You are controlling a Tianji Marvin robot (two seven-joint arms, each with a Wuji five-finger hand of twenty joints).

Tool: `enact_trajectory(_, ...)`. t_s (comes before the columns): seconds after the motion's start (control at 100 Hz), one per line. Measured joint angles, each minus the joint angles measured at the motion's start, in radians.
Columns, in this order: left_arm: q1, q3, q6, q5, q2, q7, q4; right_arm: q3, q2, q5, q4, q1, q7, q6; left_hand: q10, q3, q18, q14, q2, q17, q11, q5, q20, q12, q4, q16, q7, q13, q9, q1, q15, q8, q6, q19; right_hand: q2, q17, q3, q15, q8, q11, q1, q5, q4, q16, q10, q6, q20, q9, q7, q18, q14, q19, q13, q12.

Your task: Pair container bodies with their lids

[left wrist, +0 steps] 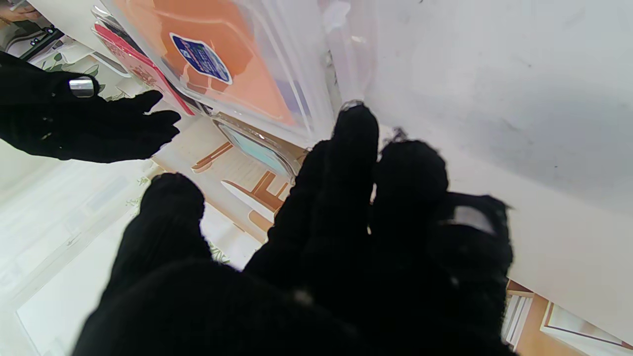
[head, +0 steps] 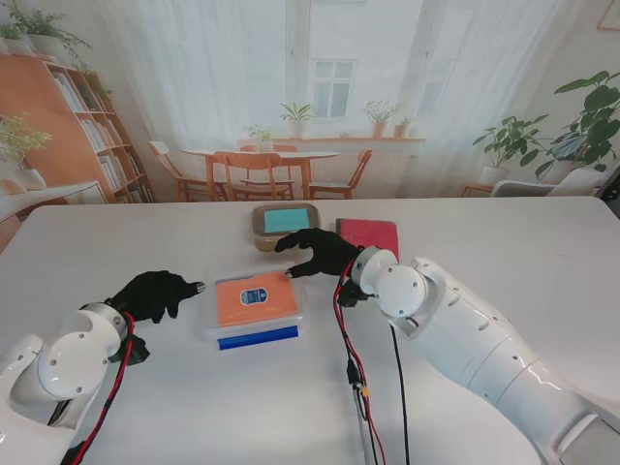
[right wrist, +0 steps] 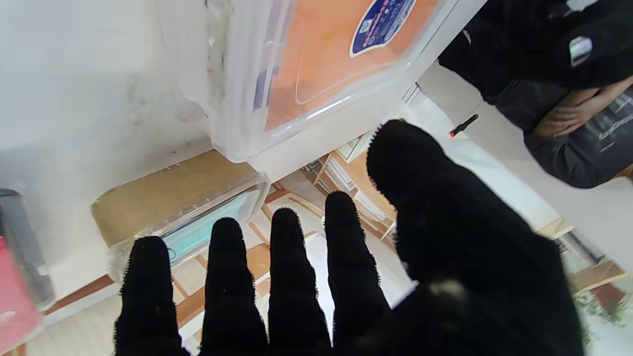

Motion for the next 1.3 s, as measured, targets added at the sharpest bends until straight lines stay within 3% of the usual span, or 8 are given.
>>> enact_trajectory(0.34, 0.02, -0.013, 0.003, -0.006, -0.001, -0.001, -0.011, -0.131, -0.058, 0.026, 0.173, 0.126, 0.006, -0.06, 0.0, 0.0, 0.0, 0.0, 0.0, 0.005, 0.0, 0.001, 0.0, -0.001, 0.0, -0.006, 0.0, 0.001, 0.001, 0.0, 0.0, 0.0, 0.0, 0.0, -0.025, 0.058, 0.077, 0.052, 0.0, 0.026, 0.01, -0.062, 0.0, 0.02, -0.013, -0.022, 0.037, -0.053, 0.025, -0.002, -0.012, -0.009, -0.01, -0.012)
enact_trajectory(0.63, 0.028, -0.025, 0.003, -0.013, -0.001, -0.01, -0.013, -0.191, -0.091, 0.028, 0.227, 0.171, 0.026, -0.059, 0.0, 0.0, 0.0, 0.0, 0.0, 0.008, 0.0, 0.001, -0.002, -0.002, 0.0, -0.017, 0.0, 0.002, 0.002, 0.0, 0.0, 0.0, 0.0, 0.0, -0.025, 0.088, 0.078, 0.24, 0.0, 0.123, 0.01, -0.061, -0.001, 0.109, -0.006, 0.003, 0.095, -0.045, 0.052, -0.029, -0.012, 0.136, -0.008, 0.033)
enact_trajectory(0.9, 0.028, -0.03, -0.001, -0.024, 0.0, -0.02, -0.013, -0.234, -0.084, -0.015, 0.223, 0.194, 0.073, -0.042, 0.0, 0.0, 0.0, 0.0, 0.0, 0.016, 0.0, 0.001, -0.006, -0.002, 0.0, -0.018, 0.0, 0.01, 0.004, 0.0, 0.0, 0.0, 0.0, 0.0, -0.038, 0.07, 0.078, 0.347, 0.013, 0.189, 0.01, -0.077, -0.001, 0.146, 0.018, 0.006, 0.107, -0.049, 0.039, -0.054, -0.011, 0.206, -0.033, 0.077)
enact_trajectory(1.16, 0.027, -0.03, -0.001, -0.03, 0.0, -0.024, -0.01, -0.234, -0.054, -0.067, 0.166, 0.19, 0.084, -0.016, 0.0, 0.0, 0.001, 0.0, 0.0, 0.017, 0.0, 0.001, -0.015, -0.008, 0.0, -0.018, 0.0, 0.01, 0.013, 0.0, 0.0, 0.0, 0.0, 0.0, -0.049, 0.072, 0.089, 0.612, 0.131, 0.349, 0.009, -0.077, -0.001, 0.252, 0.11, 0.097, 0.182, -0.065, 0.071, -0.117, 0.013, 0.357, -0.063, 0.205)
enact_trajectory(1.3, 0.024, -0.026, -0.001, -0.041, 0.0, -0.026, -0.009, -0.225, -0.039, -0.076, 0.13, 0.182, 0.101, 0.028, 0.0, 0.0, 0.001, 0.0, 0.0, 0.017, 0.0, 0.002, -0.016, -0.012, 0.0, -0.018, 0.005, 0.01, 0.013, 0.0, 0.0, 0.0, 0.0, 0.0, -0.049, 0.102, 0.089, 0.725, 0.183, 0.416, 0.009, -0.077, -0.001, 0.293, 0.145, 0.1, 0.215, -0.043, 0.081, -0.13, 0.029, 0.441, -0.041, 0.265)
